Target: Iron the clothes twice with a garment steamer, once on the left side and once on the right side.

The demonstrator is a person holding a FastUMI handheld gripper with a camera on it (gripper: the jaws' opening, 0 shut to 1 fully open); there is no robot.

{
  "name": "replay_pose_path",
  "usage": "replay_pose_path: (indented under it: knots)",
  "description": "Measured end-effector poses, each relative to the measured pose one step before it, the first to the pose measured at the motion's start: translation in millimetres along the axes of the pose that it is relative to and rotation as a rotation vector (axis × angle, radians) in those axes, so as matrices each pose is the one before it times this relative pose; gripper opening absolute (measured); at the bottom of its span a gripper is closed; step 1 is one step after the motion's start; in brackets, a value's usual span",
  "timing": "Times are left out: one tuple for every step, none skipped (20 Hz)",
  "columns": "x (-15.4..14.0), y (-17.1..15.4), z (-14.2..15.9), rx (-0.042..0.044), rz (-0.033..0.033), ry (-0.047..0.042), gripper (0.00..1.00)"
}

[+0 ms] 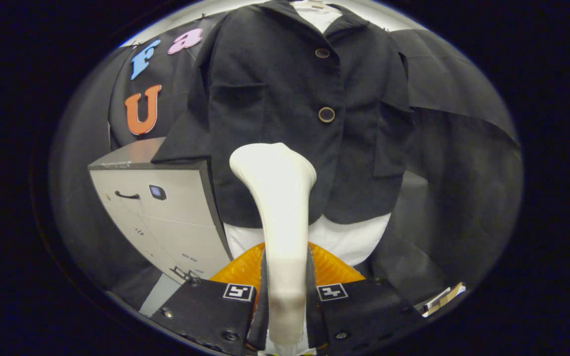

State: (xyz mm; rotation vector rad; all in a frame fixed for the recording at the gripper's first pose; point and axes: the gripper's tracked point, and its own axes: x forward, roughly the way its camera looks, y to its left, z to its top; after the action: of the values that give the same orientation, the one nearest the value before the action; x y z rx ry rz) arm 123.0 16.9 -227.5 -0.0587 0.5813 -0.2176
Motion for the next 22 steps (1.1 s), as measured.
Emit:
replay_pose_path:
  knots:
    - [1.79, -1.02, -12.43, 0.00525, -0.00196, 0.02388, 0.33]
    - [0.74, -1.56, -11.46, 0.00565, -0.00109, 0.02077, 0.33]
    - [-0.04, -3.54, -7.73, 0.00215, -0.00215, 0.01739, 0.33]
    - [0.76, -2.44, -7.55, -0.00031, -0.00370, 0.01382, 0.33]
    - [0.02, -1.54, -6.41, -0.00147, -0.00346, 0.01016, 0.33]
    - [0.67, -0.80, -3.77, 0.00185, -0.00270, 0.00717, 0.33]
    - [0.86, 0.87, -1.73, 0.00558, -0.00107, 0.00650, 0.33]
    - [-2.14, 0.50, 0.18, 0.00991, 0.00119, 0.00301, 0.33]
    - [-3.56, -0.50, 1.44, 0.01010, 0.00203, -0.00208, 0.33]
    - [-4.59, 0.14, 3.96, 0.00692, 0.00368, -0.00896, 0.33]
    - [-6.26, -0.05, 5.01, 0.00754, 0.00562, -0.01428, 0.33]
    - [-7.86, -0.37, 8.02, 0.01082, 0.00572, -0.01760, 0.33]
    - [-8.16, -1.57, 8.79, 0.01371, 0.00444, -0.01850, 0.34]
    - [-9.24, -2.17, 11.09, 0.01487, 0.00409, -0.02244, 0.34]
    - [-9.58, -3.78, 11.31, 0.01116, 0.00066, -0.02498, 0.34]
    - [-9.77, -4.84, 14.16, 0.01117, -0.00147, -0.03154, 0.33]
    - [-10.32, -5.89, 13.67, 0.01188, -0.00456, -0.03190, 0.33]
    - [-8.95, -6.50, 13.88, 0.01387, -0.00677, -0.03125, 0.33]
    - [-9.75, -7.41, 14.98, 0.01372, -0.00943, -0.02772, 0.33]
    - [-9.80, -7.73, 14.77, 0.01233, -0.00553, -0.02672, 0.33]
    - [-9.52, -6.27, 14.71, 0.00996, -0.00433, -0.02946, 0.33]
    - [-7.69, -7.08, 16.54, 0.00586, -0.00285, -0.03194, 0.33]
